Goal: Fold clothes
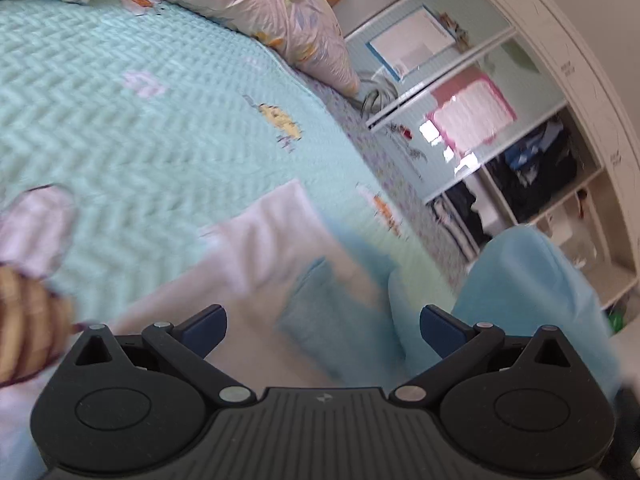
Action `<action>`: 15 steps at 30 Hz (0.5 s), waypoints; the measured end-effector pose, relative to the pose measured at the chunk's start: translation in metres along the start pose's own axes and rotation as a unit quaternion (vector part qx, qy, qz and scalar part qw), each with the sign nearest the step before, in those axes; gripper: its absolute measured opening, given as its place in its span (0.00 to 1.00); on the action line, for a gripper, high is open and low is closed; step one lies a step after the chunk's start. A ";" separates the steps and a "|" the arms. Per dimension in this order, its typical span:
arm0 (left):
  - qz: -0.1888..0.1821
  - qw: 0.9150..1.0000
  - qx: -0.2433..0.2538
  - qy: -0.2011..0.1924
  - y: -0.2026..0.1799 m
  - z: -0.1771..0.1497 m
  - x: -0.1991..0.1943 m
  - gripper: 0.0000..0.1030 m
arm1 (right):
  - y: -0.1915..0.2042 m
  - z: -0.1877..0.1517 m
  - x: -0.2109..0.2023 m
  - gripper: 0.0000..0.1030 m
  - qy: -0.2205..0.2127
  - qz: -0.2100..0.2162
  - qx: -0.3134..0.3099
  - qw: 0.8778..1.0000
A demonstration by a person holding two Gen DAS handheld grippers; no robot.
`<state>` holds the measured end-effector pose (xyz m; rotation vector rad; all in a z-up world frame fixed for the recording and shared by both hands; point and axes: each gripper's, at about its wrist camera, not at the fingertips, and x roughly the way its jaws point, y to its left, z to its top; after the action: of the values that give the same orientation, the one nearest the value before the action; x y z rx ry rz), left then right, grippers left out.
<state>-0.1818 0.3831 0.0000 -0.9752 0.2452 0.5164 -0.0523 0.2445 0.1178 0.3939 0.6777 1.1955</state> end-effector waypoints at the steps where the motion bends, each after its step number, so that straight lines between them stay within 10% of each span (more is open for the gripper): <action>1: -0.002 1.000 0.007 0.000 0.007 -0.004 -0.009 0.99 | -0.001 -0.025 -0.004 0.42 0.031 -0.019 -0.004 0.999; 5: -0.015 1.000 0.023 0.000 0.012 -0.004 -0.034 0.99 | -0.022 -0.086 -0.042 0.54 0.046 -0.096 0.039 0.993; 15: -0.032 0.997 0.071 0.010 -0.006 -0.006 -0.070 0.99 | -0.046 -0.112 -0.114 0.62 -0.019 -0.125 0.142 0.982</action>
<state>-0.2386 0.3536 0.0306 -0.8478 0.2630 0.4247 -0.1172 0.1141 0.0377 0.5511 0.8411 0.8540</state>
